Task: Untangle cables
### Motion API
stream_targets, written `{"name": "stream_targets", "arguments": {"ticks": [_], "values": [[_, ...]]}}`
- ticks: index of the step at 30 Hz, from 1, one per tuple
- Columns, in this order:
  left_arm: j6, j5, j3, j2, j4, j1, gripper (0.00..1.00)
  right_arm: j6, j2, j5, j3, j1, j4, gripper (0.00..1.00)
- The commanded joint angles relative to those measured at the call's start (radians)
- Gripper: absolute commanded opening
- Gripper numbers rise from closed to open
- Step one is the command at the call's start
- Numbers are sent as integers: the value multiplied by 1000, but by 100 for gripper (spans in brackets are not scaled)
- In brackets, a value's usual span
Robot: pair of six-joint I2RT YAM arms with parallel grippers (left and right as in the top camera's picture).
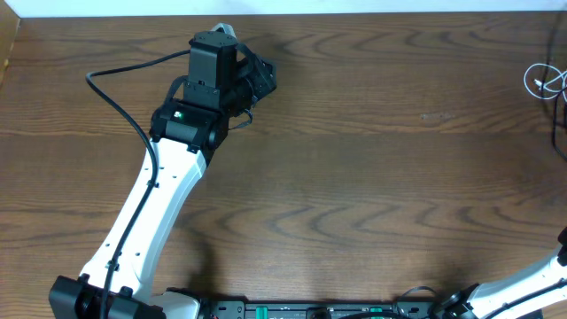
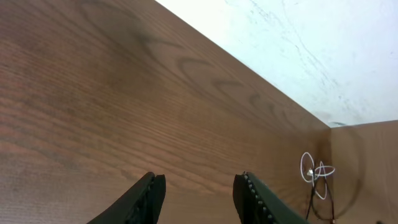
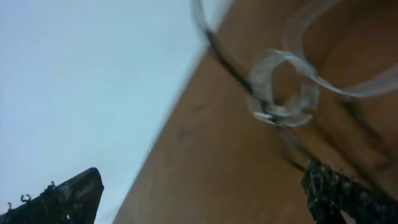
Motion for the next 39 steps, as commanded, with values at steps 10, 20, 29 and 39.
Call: {"name": "stream_targets", "arguments": {"ticks": [10,20,29,39], "values": [[21,-3,-6,7,-5,0,47,-207,-40,510,24,111,-166,99],[21,-22,-6,7,-64,0,96,-643,-209,33,27,301,-233,99],[21,-22,-6,7,-72,0,97,-645,-476,169,27,465,-450,99],[21,-22,-6,7,-72,0,98,-511,-729,159,27,505,-721,99]]}}
